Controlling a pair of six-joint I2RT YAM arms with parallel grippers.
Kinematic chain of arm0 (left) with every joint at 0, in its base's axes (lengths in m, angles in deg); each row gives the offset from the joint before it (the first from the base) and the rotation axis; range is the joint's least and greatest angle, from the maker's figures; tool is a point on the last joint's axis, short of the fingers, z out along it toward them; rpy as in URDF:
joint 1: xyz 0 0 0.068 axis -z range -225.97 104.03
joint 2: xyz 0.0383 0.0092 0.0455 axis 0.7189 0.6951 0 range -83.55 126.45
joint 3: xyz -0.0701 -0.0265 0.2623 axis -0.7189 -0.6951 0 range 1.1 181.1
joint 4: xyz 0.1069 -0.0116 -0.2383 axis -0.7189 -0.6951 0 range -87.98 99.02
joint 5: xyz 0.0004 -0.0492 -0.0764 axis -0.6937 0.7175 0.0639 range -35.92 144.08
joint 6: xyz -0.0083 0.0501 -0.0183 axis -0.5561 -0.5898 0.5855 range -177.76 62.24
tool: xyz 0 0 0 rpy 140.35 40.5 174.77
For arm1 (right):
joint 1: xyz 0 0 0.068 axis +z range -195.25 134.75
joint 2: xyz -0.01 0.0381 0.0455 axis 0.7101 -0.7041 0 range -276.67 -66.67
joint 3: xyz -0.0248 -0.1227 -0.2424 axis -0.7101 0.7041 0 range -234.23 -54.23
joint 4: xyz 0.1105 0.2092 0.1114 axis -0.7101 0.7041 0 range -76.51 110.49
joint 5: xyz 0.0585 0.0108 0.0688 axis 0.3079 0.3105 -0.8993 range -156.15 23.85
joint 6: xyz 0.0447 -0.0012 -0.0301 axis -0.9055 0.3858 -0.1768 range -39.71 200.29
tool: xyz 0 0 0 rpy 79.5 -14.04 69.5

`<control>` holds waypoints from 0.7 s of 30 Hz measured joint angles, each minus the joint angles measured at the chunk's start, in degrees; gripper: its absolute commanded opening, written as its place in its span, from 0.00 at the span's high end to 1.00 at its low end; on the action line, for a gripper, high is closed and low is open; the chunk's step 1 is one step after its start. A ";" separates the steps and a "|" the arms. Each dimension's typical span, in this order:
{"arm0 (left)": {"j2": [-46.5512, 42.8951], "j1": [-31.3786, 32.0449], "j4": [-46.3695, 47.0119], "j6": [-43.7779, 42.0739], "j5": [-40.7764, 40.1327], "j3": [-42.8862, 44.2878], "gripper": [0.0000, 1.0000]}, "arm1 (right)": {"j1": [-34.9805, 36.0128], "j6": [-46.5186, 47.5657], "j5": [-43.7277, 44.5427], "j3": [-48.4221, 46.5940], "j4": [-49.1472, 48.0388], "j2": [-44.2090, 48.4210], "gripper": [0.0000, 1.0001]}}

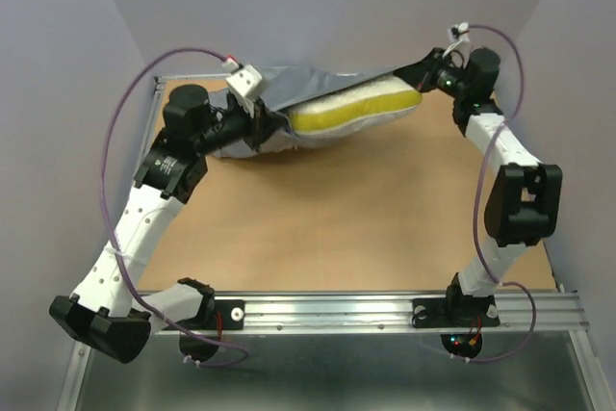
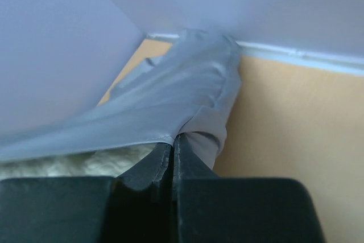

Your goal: Put the pillow into the pillowcase

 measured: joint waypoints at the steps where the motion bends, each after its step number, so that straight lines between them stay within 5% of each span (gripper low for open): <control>1: 0.37 -0.79 1.46 1.79 -1.07 2.91 1.00 | -0.90 0.66 -0.44 -1.42 2.73 2.32 1.00; 5: 0.00 -4.09 8.59 5.81 -7.37 9.75 1.00 | -3.19 4.42 -0.04 -8.17 15.10 13.20 0.99; 10: -4.31 -4.15 12.07 6.14 -8.46 7.02 1.00 | -3.37 8.28 5.49 -21.75 29.22 20.81 0.99; 16: -7.17 1.49 9.60 5.09 -4.96 -2.38 1.00 | -2.51 13.07 13.07 -35.15 53.33 19.12 0.99; 21: -2.12 2.25 4.70 3.06 -4.61 6.97 1.00 | -2.25 22.75 24.79 -53.24 72.98 11.41 1.00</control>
